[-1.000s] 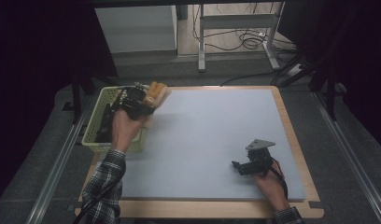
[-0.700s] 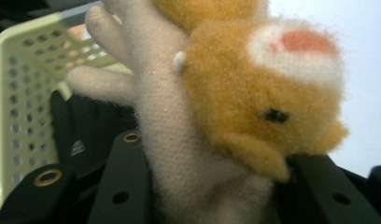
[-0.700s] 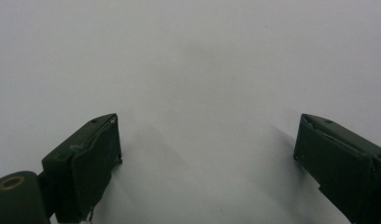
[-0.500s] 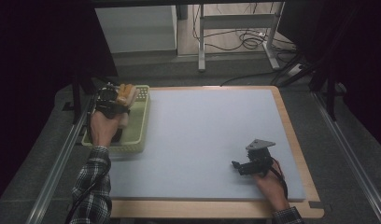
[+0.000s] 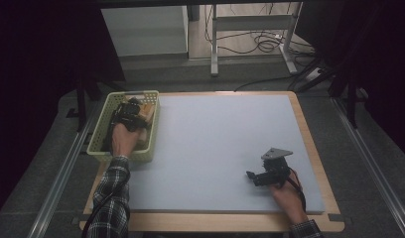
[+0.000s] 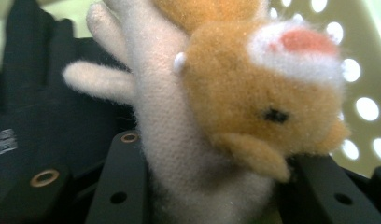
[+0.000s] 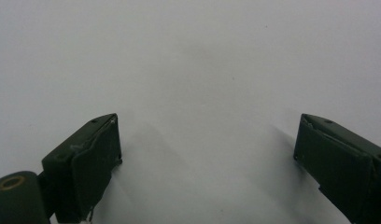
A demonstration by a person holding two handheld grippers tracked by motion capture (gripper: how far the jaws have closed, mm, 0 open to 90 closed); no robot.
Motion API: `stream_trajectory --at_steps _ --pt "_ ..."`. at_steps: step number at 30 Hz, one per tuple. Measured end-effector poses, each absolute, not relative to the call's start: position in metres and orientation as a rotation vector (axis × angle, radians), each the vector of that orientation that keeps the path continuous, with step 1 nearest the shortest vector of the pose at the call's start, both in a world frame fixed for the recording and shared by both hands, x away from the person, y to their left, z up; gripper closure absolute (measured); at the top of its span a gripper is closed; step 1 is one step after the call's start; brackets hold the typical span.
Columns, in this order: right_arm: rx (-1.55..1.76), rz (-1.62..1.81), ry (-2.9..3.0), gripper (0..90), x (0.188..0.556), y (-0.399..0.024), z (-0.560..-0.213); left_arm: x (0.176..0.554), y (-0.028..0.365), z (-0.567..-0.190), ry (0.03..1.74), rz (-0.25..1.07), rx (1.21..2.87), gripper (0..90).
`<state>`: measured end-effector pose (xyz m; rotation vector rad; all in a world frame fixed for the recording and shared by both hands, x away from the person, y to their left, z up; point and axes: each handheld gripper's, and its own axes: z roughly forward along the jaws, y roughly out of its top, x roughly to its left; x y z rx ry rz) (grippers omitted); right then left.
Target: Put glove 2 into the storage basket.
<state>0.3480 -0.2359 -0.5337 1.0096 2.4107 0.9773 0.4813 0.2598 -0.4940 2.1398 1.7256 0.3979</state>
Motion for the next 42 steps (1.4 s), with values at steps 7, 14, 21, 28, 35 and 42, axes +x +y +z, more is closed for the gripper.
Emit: stream_trajectory --at_steps 7,14,21,28,35,42 --pt "1.01 0.978 2.411 7.1 0.348 -0.236 -0.534 0.485 0.26 -0.501 1.748 0.368 2.161 38.9" --pt "1.01 0.977 2.411 7.0 0.348 -0.236 -0.534 0.477 0.273 -0.487 1.687 0.335 2.075 15.5" --pt "1.01 0.977 2.411 7.1 0.348 -0.236 -0.534 0.47 0.281 -0.475 1.671 0.361 2.037 13.3" --pt "1.01 0.976 2.411 7.1 0.348 -0.236 -0.534 0.473 0.271 -0.486 1.634 0.337 2.125 8.0" --pt "1.01 0.977 2.411 7.1 0.348 -0.236 -0.534 0.475 0.274 -0.485 1.655 0.329 2.102 5.5" --pt "1.01 0.976 2.411 7.1 0.348 -0.236 -0.534 0.462 0.284 -0.463 1.631 0.386 2.041 19.1"
